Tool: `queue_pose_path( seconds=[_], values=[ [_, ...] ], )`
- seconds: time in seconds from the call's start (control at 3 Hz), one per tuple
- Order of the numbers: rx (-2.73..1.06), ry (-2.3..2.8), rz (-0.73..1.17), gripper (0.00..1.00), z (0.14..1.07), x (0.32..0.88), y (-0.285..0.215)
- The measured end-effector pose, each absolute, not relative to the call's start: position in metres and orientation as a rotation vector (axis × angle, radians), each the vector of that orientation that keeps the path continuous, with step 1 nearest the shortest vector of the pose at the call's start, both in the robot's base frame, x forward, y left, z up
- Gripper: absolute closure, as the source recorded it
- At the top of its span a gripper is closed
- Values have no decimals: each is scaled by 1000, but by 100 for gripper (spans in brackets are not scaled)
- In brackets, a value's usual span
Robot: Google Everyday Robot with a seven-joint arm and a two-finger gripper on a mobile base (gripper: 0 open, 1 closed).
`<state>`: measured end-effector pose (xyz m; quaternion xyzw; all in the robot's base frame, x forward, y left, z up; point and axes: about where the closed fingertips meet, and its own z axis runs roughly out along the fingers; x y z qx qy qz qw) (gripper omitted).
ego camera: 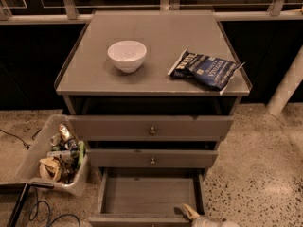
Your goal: Open bottom drawer
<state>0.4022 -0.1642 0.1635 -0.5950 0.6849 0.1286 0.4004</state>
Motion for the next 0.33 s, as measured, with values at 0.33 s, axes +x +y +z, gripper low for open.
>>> queue_pose_path(
  seconds=[0.33],
  values=[
    [-1505, 1732, 325, 0, 163, 402, -164]
  ],
)
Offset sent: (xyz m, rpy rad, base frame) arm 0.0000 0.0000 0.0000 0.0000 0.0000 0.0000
